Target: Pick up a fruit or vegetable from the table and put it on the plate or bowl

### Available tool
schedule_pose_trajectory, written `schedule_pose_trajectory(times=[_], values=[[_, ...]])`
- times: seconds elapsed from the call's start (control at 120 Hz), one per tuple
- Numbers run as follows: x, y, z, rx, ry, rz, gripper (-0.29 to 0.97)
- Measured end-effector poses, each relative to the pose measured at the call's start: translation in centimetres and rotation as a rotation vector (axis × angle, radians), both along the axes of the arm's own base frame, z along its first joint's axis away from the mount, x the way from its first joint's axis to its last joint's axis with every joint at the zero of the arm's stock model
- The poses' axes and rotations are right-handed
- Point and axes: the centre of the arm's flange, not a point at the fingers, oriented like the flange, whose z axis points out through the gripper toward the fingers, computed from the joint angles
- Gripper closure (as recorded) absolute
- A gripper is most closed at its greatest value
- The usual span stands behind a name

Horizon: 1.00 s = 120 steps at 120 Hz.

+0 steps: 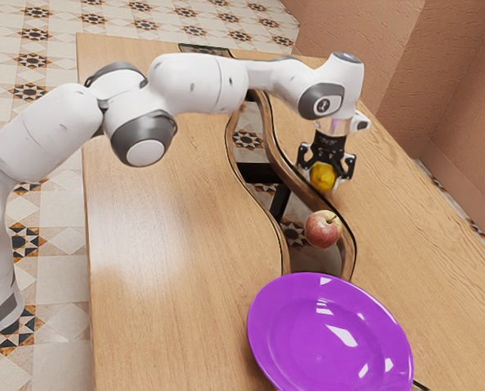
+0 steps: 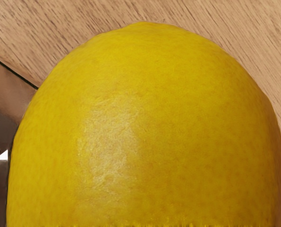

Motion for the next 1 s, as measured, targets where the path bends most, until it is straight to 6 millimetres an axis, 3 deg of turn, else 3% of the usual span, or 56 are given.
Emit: schedule_pose_trajectory(times=[0.133, 0.217, 0.367, 0.525, 1.0], values=[[-0.3, -0.7, 2.8, 0.002, -0.039, -0.014, 0.39], [-0.5, -2.6, 4.9, 0.002, -0.065, -0.043, 0.4], [-1.4, -9.6, 8.7, -0.001, -0.104, -0.144, 0.39], [-3.1, -18.1, 11.1, -0.003, -0.105, -0.269, 0.37], [-9.0, -36.6, 12.3, 0.004, -0.073, -0.556, 0.38]])
